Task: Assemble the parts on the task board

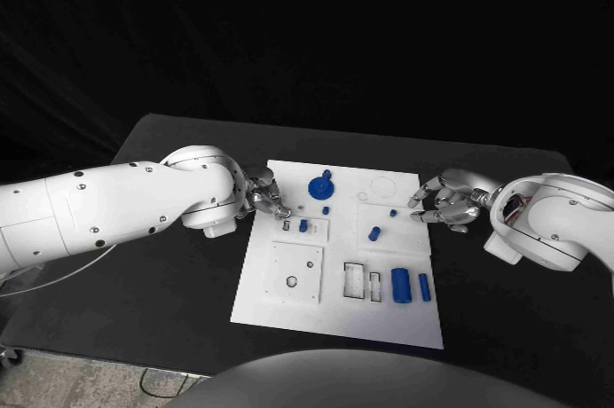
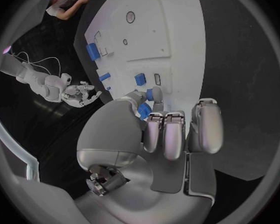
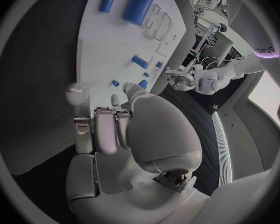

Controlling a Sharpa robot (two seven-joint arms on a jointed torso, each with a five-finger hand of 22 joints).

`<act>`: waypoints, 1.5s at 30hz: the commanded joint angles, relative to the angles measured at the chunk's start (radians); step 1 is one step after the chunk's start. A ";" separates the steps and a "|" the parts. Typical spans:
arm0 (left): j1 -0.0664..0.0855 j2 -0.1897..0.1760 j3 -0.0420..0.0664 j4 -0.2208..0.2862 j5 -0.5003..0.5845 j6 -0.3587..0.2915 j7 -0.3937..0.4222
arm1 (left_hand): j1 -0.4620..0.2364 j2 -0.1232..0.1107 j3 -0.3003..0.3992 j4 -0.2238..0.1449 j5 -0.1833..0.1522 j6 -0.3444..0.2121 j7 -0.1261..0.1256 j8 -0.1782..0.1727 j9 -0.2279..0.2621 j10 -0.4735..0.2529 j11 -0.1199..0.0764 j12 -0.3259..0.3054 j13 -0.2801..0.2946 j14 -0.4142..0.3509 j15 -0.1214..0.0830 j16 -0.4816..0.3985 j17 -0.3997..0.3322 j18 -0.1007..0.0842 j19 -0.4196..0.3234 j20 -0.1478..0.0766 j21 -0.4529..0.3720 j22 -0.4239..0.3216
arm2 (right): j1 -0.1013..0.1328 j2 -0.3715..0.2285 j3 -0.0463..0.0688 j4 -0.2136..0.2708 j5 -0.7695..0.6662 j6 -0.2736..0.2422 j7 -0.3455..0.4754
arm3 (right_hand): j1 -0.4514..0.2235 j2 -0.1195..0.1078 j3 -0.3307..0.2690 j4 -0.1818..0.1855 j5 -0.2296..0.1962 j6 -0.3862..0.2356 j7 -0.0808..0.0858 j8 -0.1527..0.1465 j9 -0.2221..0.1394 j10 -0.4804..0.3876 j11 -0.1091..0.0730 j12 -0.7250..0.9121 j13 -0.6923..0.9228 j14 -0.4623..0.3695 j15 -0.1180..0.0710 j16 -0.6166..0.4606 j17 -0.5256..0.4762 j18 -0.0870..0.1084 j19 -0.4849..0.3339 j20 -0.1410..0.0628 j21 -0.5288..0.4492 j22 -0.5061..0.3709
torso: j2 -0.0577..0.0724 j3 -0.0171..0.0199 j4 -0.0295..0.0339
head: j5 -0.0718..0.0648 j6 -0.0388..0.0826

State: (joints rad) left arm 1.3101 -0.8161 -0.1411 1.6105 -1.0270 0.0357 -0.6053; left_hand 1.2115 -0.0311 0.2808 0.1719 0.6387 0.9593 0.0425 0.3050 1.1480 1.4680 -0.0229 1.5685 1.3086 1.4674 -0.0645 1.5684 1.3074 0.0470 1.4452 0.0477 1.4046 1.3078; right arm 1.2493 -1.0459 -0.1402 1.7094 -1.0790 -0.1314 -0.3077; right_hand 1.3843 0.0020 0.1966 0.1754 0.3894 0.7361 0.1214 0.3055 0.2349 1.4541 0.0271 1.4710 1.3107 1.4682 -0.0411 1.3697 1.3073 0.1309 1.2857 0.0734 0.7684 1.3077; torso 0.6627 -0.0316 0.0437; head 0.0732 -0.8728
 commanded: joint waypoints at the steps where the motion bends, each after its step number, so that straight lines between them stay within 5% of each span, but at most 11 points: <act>1: 0.019 0.002 0.003 -0.007 0.040 0.078 -0.007 | 0.012 -0.001 0.009 -0.002 -0.005 -0.004 -0.005 -0.007 -0.001 0.103 -0.005 0.002 0.262 0.103 -0.006 0.002 0.263 0.001 -0.002 -0.005 -0.008 0.196 | -0.001 0.002 0.000 0.000 0.000 0.010 -0.006 | 0.008 0.002 0.006 0.001 0.003 0.000 0.006 0.003 -0.001 -0.005 0.002 -0.003 0.163 0.022 0.006 -0.004 0.075 0.013 -0.004 -0.001 -0.005 0.028 | 0.000 0.0003 -0.0005 | -0.002 0.000; 6: 0.050 0.018 0.005 -0.039 0.098 0.176 -0.028 | 0.015 -0.006 0.019 -0.011 -0.009 -0.005 -0.005 -0.010 -0.002 0.103 -0.005 0.002 0.262 0.103 -0.005 0.002 0.263 0.002 -0.007 -0.004 -0.014 0.194 | -0.001 0.004 0.000 0.000 0.000 0.010 -0.007 | 0.009 0.002 0.006 0.001 0.004 0.000 0.006 0.003 -0.001 -0.006 0.003 -0.005 0.162 0.021 0.006 -0.005 0.074 0.014 -0.005 -0.001 -0.007 0.027 | 0.000 -0.0004 -0.0017 | -0.001 0.000; 12: 0.061 0.039 0.006 -0.077 0.127 0.276 -0.051 | 0.018 -0.012 0.031 -0.022 -0.017 -0.006 -0.003 -0.015 -0.004 0.103 -0.004 0.002 0.262 0.103 -0.005 0.002 0.263 0.003 -0.009 -0.004 -0.017 0.194 | -0.001 0.002 0.000 0.002 0.000 0.011 -0.009 | 0.008 0.002 0.007 0.000 0.004 0.000 0.006 0.003 -0.002 -0.008 0.003 -0.006 0.161 0.020 0.006 -0.007 0.073 0.014 -0.006 0.000 -0.009 0.027 | 0.001 -0.0009 -0.0007 | -0.003 0.000; 16: 0.063 0.051 0.006 -0.096 0.118 0.307 -0.058 | 0.017 -0.013 0.043 -0.030 -0.030 -0.005 -0.002 -0.018 -0.005 0.103 -0.003 0.002 0.262 0.103 -0.004 0.002 0.263 0.003 -0.010 -0.003 -0.019 0.194 | -0.001 0.002 0.000 0.002 0.000 0.010 -0.009 | 0.008 0.002 0.007 0.000 0.004 0.000 0.006 0.003 -0.002 -0.008 0.003 -0.006 0.161 0.020 0.006 -0.007 0.073 0.014 -0.006 0.000 -0.009 0.027 | 0.000 -0.0006 -0.0014 | -0.001 0.000; 20: 0.065 0.071 0.006 -0.121 0.100 0.342 -0.064 | 0.013 -0.021 0.092 -0.052 -0.122 -0.002 -0.002 -0.026 -0.009 0.103 -0.002 0.002 0.262 0.103 -0.002 0.002 0.263 0.003 -0.011 -0.002 -0.022 0.195 | -0.001 0.004 0.000 0.002 0.000 0.009 -0.007 | 0.008 0.002 0.007 0.000 0.004 0.000 0.006 0.003 -0.002 -0.008 0.003 -0.006 0.161 0.020 0.006 -0.007 0.073 0.014 -0.006 0.000 -0.009 0.027 | 0.000 -0.0013 -0.0007 | -0.001 0.000; 24: 0.066 0.093 0.006 -0.145 0.091 0.372 -0.069 | 0.001 -0.027 0.119 -0.060 -0.152 0.002 -0.002 -0.030 -0.011 0.103 -0.001 0.002 0.262 0.103 -0.002 0.002 0.263 0.004 -0.012 -0.001 -0.025 0.195 | -0.001 0.006 0.000 0.001 0.000 0.009 -0.007 | 0.008 0.001 0.008 0.000 0.004 0.000 0.006 0.003 -0.002 -0.009 0.003 -0.007 0.160 0.020 0.007 -0.007 0.073 0.014 -0.007 0.000 -0.011 0.027 | 0.000 -0.0008 -0.0021 | 0.002 0.000; 30: 0.066 0.128 0.006 -0.177 0.077 0.382 -0.070 | -0.005 -0.029 0.133 -0.065 -0.162 0.001 -0.001 -0.035 -0.013 0.103 0.000 0.002 0.262 0.103 -0.001 0.002 0.263 0.004 -0.014 0.000 -0.028 0.194 | -0.001 0.007 0.000 0.002 0.000 0.009 -0.005 | 0.008 0.001 0.008 0.000 0.004 0.000 0.006 0.003 -0.002 -0.009 0.003 -0.007 0.160 0.020 0.007 -0.007 0.073 0.014 -0.007 0.000 -0.011 0.027 | 0.002 -0.0030 -0.0020 | 0.001 0.000; 45: 0.060 0.190 -0.004 -0.230 0.051 0.425 -0.078 | -0.009 -0.029 0.146 -0.072 -0.169 -0.001 0.001 -0.039 -0.014 0.103 0.001 0.002 0.262 0.103 0.000 0.002 0.263 0.004 -0.014 0.001 -0.028 0.194 | -0.001 0.009 0.000 0.002 0.000 0.014 -0.004 | 0.008 0.001 0.008 0.000 0.004 0.000 0.006 0.003 -0.002 -0.009 0.003 -0.007 0.160 0.020 0.007 -0.007 0.073 0.014 -0.007 0.000 -0.011 0.027 | 0.000 -0.0012 -0.0009 | 0.000 0.000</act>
State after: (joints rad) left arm 1.3710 -0.6294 -0.1454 1.3828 -0.9586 0.4141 -0.6763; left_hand 1.2073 -0.0584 0.3915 0.1302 0.4754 0.9524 0.0466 0.2725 1.1352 1.4679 -0.0228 1.5685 1.3086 1.4674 -0.0644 1.5684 1.3073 0.0471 1.4366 0.0465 1.3804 1.3074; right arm 1.2492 -1.0374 -0.1401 1.7107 -1.0782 -0.1309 -0.3115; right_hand 1.3843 0.0020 0.1965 0.1755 0.3893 0.7361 0.1214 0.3056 0.2340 1.4506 0.0306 1.4675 1.3107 1.4681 -0.0411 1.3660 1.3081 0.1309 1.2858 0.0734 0.7605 1.3073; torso 0.6634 -0.0328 0.0421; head 0.0736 -0.8728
